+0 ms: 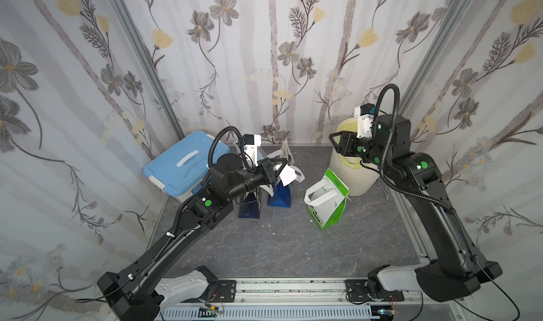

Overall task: Shred takeout receipts and throw away
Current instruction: Place the takeout receipt in the trash bin.

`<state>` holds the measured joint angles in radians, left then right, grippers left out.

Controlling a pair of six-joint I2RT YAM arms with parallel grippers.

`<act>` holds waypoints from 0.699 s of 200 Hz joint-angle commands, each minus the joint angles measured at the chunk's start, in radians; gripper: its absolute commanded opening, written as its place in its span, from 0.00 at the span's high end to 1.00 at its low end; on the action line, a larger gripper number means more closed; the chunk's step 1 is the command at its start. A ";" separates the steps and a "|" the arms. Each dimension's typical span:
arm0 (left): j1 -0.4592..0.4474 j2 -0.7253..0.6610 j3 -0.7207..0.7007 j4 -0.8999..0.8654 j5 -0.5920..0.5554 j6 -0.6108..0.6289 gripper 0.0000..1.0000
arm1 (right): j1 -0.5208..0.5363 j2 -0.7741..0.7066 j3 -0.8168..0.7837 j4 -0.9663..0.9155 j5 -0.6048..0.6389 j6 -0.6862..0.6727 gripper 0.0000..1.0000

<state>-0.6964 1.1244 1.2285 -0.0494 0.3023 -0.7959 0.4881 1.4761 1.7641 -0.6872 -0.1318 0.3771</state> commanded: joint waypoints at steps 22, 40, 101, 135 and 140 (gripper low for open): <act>0.001 0.011 -0.013 0.152 0.118 -0.044 1.00 | 0.148 -0.115 -0.161 0.188 -0.301 0.051 0.42; 0.001 0.008 -0.025 0.201 0.161 -0.063 1.00 | 0.172 -0.149 -0.238 0.237 -0.358 0.073 0.39; 0.000 0.012 -0.028 0.260 0.219 -0.092 1.00 | 0.226 -0.148 -0.280 0.325 -0.486 0.137 0.45; 0.000 0.012 -0.024 0.263 0.221 -0.092 1.00 | 0.227 -0.148 -0.286 0.331 -0.460 0.153 0.68; 0.000 0.011 -0.024 0.264 0.221 -0.092 1.00 | 0.227 -0.146 -0.287 0.330 -0.457 0.155 0.71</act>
<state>-0.6971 1.1366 1.1992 0.1623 0.5095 -0.8806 0.7124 1.3231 1.4822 -0.4126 -0.5816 0.5056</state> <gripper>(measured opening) 0.056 0.329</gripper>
